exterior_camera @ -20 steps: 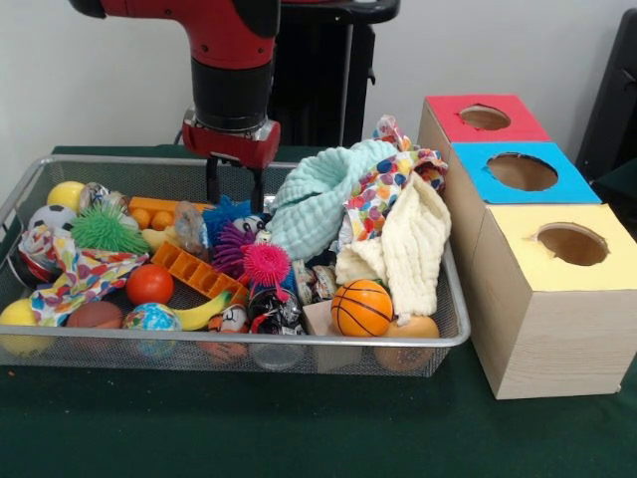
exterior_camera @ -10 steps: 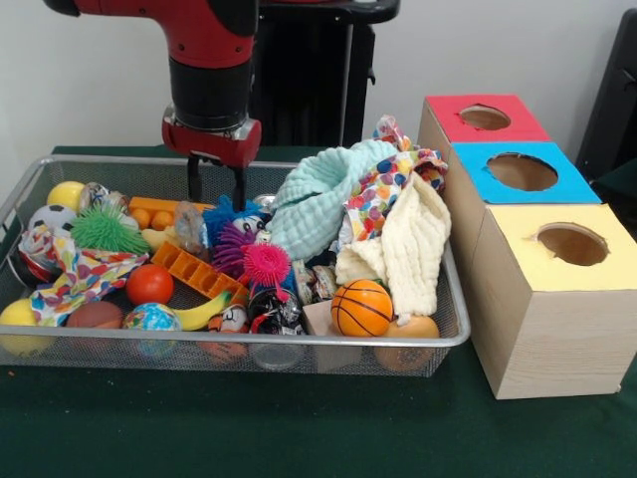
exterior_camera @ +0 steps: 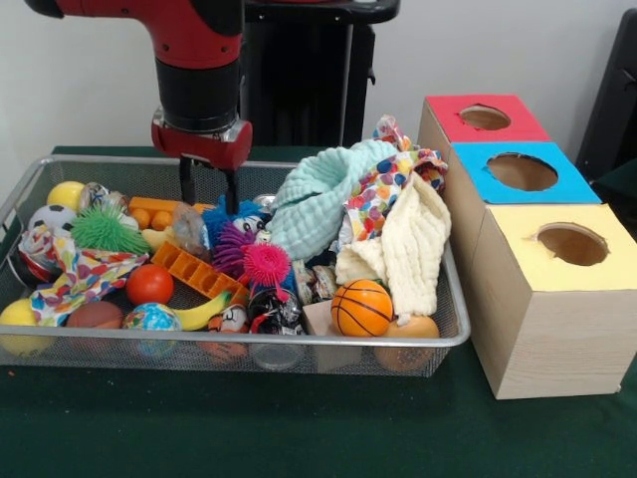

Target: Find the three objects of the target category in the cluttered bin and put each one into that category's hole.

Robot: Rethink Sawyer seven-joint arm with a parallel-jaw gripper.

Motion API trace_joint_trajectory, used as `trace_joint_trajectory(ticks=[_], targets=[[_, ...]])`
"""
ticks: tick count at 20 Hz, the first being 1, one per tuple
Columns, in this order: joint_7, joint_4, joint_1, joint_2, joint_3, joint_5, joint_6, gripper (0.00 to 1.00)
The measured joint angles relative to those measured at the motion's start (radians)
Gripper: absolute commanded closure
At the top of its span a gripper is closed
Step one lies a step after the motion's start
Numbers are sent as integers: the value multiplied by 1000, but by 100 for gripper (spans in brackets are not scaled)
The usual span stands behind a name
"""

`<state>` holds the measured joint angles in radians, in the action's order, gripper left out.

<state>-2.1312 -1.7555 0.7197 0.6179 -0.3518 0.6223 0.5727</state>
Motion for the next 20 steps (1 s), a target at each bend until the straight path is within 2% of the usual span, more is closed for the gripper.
trace_joint_trajectory(ticks=[12,20], targets=[[6,30,16,-32,-17,64,1,0],[23,34,81,-40,-75,71,59,0]])
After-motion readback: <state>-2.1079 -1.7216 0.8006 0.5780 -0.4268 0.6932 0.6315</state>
